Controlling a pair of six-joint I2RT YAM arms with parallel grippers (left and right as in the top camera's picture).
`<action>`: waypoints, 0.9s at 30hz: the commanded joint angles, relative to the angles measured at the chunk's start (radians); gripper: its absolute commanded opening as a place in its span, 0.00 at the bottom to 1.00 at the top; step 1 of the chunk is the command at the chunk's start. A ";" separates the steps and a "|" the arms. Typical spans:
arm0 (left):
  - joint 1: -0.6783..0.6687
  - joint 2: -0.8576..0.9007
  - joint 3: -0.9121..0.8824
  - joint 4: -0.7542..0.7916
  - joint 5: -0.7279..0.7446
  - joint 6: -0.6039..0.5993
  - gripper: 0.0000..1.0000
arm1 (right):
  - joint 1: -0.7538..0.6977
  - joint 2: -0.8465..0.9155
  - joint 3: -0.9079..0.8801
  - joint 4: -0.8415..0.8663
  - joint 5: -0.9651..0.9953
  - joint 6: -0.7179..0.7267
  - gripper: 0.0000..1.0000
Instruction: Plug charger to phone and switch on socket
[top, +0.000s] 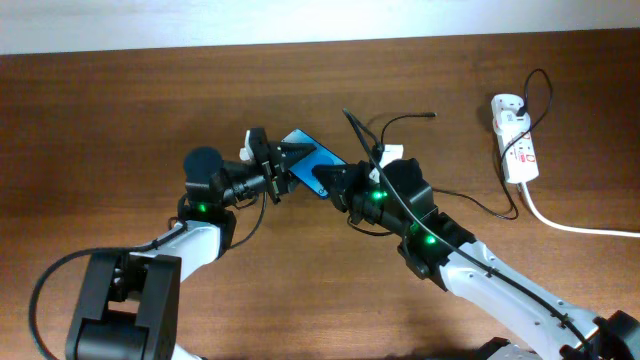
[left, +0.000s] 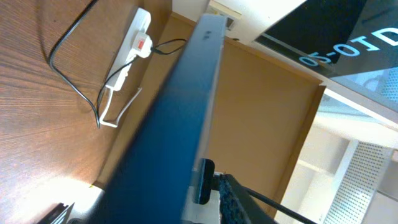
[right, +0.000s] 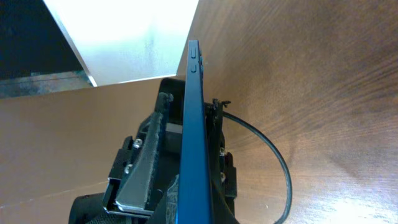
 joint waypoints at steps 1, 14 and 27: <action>-0.005 -0.002 0.001 0.004 -0.007 -0.040 0.21 | 0.005 -0.007 0.012 0.003 0.101 -0.060 0.04; -0.029 -0.002 0.001 0.005 0.032 -0.081 0.21 | 0.005 -0.006 0.012 0.003 0.199 -0.060 0.04; -0.029 -0.002 0.001 -0.023 -0.018 -0.079 0.00 | 0.005 -0.006 0.012 0.004 0.042 -0.054 0.04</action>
